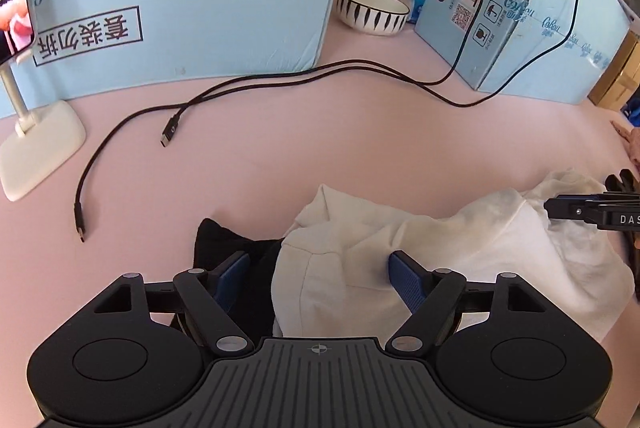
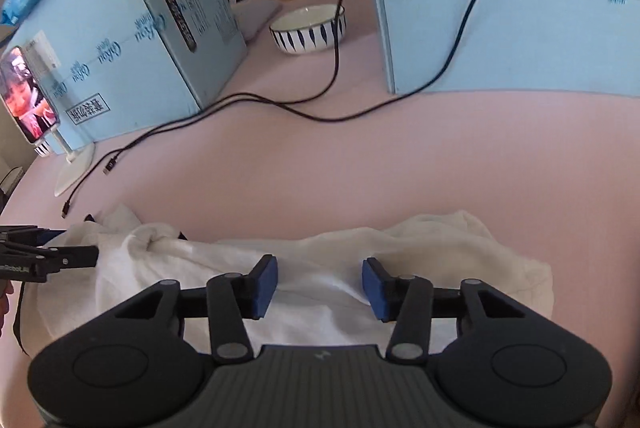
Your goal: Fold clothes
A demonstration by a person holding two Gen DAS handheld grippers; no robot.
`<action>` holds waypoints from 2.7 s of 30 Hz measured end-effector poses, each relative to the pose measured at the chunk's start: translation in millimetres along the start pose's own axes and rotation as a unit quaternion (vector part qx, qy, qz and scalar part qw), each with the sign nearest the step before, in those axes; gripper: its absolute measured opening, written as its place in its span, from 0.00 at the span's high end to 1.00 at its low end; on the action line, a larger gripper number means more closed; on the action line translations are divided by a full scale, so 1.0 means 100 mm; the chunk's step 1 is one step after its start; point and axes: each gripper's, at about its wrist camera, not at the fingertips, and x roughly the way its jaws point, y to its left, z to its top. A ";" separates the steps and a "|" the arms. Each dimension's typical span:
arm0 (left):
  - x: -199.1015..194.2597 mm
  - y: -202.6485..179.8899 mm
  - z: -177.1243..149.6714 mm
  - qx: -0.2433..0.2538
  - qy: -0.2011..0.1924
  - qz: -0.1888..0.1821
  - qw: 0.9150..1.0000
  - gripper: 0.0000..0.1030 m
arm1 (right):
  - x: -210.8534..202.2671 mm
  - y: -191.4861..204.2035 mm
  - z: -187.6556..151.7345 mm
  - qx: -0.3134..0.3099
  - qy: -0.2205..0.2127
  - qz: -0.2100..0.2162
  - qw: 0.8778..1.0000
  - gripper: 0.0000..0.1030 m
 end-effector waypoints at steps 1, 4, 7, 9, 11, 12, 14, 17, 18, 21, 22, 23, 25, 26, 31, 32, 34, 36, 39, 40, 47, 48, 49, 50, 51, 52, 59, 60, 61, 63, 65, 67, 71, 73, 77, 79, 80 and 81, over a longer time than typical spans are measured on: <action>-0.10 -0.03 0.03 0.009 -0.013 0.003 1.000 0.25 | -0.14 0.04 0.01 -0.002 -0.022 0.007 1.000 0.55; -0.20 -0.12 0.08 0.023 -0.026 0.010 0.999 0.24 | -0.44 0.11 0.03 0.002 -0.074 0.016 0.997 0.40; 0.02 -0.19 0.06 0.032 0.019 0.025 0.999 0.25 | -0.17 0.14 0.02 0.017 -0.014 0.005 1.000 0.42; 0.08 -0.27 0.02 0.036 0.022 0.043 0.998 0.25 | -0.01 0.15 -0.02 0.018 0.013 -0.015 1.000 0.51; -0.12 -0.32 0.02 0.025 -0.011 0.035 0.999 0.25 | -0.18 0.12 -0.05 0.027 -0.013 -0.005 1.000 0.51; -0.25 -0.35 0.02 0.018 -0.031 0.026 0.999 0.24 | -0.31 0.11 -0.07 0.034 -0.030 0.007 0.999 0.48; -0.48 -0.48 0.01 0.020 -0.066 0.008 0.998 0.24 | -0.73 0.00 -0.17 0.065 -0.054 0.030 0.996 0.34; -0.65 -0.70 -0.03 0.044 -0.103 -0.026 0.993 0.20 | -1.14 -0.26 -0.52 0.149 -0.030 0.077 0.985 0.29; -0.60 -0.78 -0.04 0.051 -0.105 -0.038 0.992 0.20 | -1.18 -0.32 -0.64 0.173 -0.019 0.092 0.980 0.29; -0.34 -1.00 -0.06 0.059 -0.091 -0.066 0.992 0.20 | -1.18 -0.50 -1.07 0.262 -0.004 0.113 0.958 0.30; -0.23 -1.04 -0.06 0.054 -0.081 -0.070 0.993 0.20 | -1.15 -0.56 -1.21 0.303 -0.009 0.108 0.947 0.30; -0.12 -1.07 -0.05 0.049 -0.072 -0.074 0.993 0.20 | -1.12 -0.61 -1.30 0.332 -0.014 0.100 0.938 0.30; 0.02 -1.07 -0.05 0.037 -0.062 -0.078 0.994 0.20 | -1.08 -0.67 -1.40 0.370 -0.026 0.081 0.925 0.32; 0.08 -1.05 -0.06 0.030 -0.058 -0.081 0.995 0.20 | -1.07 -0.70 -1.43 0.388 -0.036 0.074 0.918 0.33; 0.18 -1.00 -0.11 0.020 -0.050 -0.093 0.994 0.20 | -0.94 -0.71 -1.32 0.414 -0.086 0.036 0.905 0.33; 0.19 -1.00 -0.13 0.020 -0.050 -0.095 0.994 0.20 | -0.92 -0.72 -1.32 0.421 -0.099 0.029 0.901 0.33; 0.20 -0.99 -0.15 0.019 -0.050 -0.098 0.994 0.20 | -0.86 -0.71 -1.29 0.425 -0.120 0.015 0.897 0.47; 0.22 -0.98 -0.17 0.018 -0.050 -0.102 0.993 0.20 | -0.80 -0.71 -1.27 0.426 -0.132 -0.006 0.895 0.75; 0.23 -0.98 -0.18 0.015 -0.053 -0.105 0.993 0.19 | -0.75 -0.84 -1.34 0.432 -0.158 0.009 0.888 0.95; 0.23 -0.98 -0.19 0.012 -0.055 -0.106 0.993 0.19 | -0.75 -0.89 -1.37 0.437 -0.165 0.018 0.884 0.95; 0.25 -0.93 -0.23 -0.013 -0.066 -0.123 0.990 0.18 | -0.69 -1.10 -1.61 0.444 -0.213 0.063 0.868 0.96; 0.25 -0.92 -0.23 -0.014 -0.066 -0.125 0.990 0.18 | -0.69 -1.12 -1.63 0.446 -0.214 0.066 0.866 0.96; 0.23 -0.91 -0.22 -0.016 -0.066 -0.127 0.990 0.18 | -0.71 -1.12 -1.62 0.448 -0.218 0.070 0.864 0.95; 0.21 -0.90 -0.21 -0.020 -0.065 -0.130 0.989 0.18 | -0.75 -1.12 -1.61 0.451 -0.222 0.075 0.861 0.95; 0.19 -0.88 -0.20 -0.025 -0.066 -0.133 0.989 0.18 | -0.76 -1.12 -1.60 0.451 -0.225 0.079 0.860 0.95; 0.16 -0.87 -0.19 -0.029 -0.068 -0.136 0.988 0.18 | -0.77 -1.12 -1.59 0.450 -0.228 0.079 0.860 0.95; 0.24 -0.90 -0.24 -0.010 -0.065 -0.122 0.990 0.18 | -0.70 -1.11 -1.66 0.468 -0.220 0.074 0.853 0.95; 0.24 -0.90 -0.25 -0.014 -0.068 -0.122 0.990 0.17 | -0.70 -1.10 -1.67 0.467 -0.221 0.073 0.853 0.96; 0.25 -0.89 -0.25 -0.017 -0.071 -0.125 0.990 0.17 | -0.68 -1.10 -1.70 0.463 -0.225 0.073 0.854 0.97; 0.23 -0.85 -0.24 -0.032 -0.073 -0.133 0.988 0.17 | -0.68 -1.09 -1.72 0.456 -0.232 0.074 0.856 0.96; 0.14 -0.76 -0.22 -0.058 -0.072 -0.143 0.985 0.17 | -0.70 -1.12 -1.68 0.464 -0.233 0.089 0.850 0.96; -0.08 -0.66 -0.20 -0.074 -0.081 -0.135 0.985 0.17 | -0.76 -1.07 -1.48 0.444 -0.245 0.096 0.857 0.96; -0.74 -0.25 -0.30 -0.116 -0.151 -0.074 0.979 0.17 | -0.96 -0.65 -0.98 0.347 -0.296 0.107 0.884 0.96; -1.08 0.02 -0.41 -0.143 -0.184 -0.056 0.971 0.17 | -1.02 -0.29 -0.74 0.280 -0.326 0.135 0.893 0.96; -1.47 0.41 -0.66 -0.175 -0.222 -0.031 0.959 0.17 | -0.94 0.80 -0.34 0.100 -0.337 0.203 0.914 0.96; -1.63 0.59 -0.80 -0.188 -0.243 -0.012 0.951 0.17 | -0.74 1.32 -0.30 0.026 -0.303 0.236 0.923 0.96; -1.71 0.68 -0.88 -0.195 -0.253 -0.003 0.948 0.17 | -0.62 1.60 -0.33 -0.013 -0.277 0.253 0.927 0.96; -1.77 0.75 -0.94 -0.201 -0.260 0.004 0.944 0.17 | -0.53 1.78 -0.37 -0.039 -0.259 0.264 0.928 0.96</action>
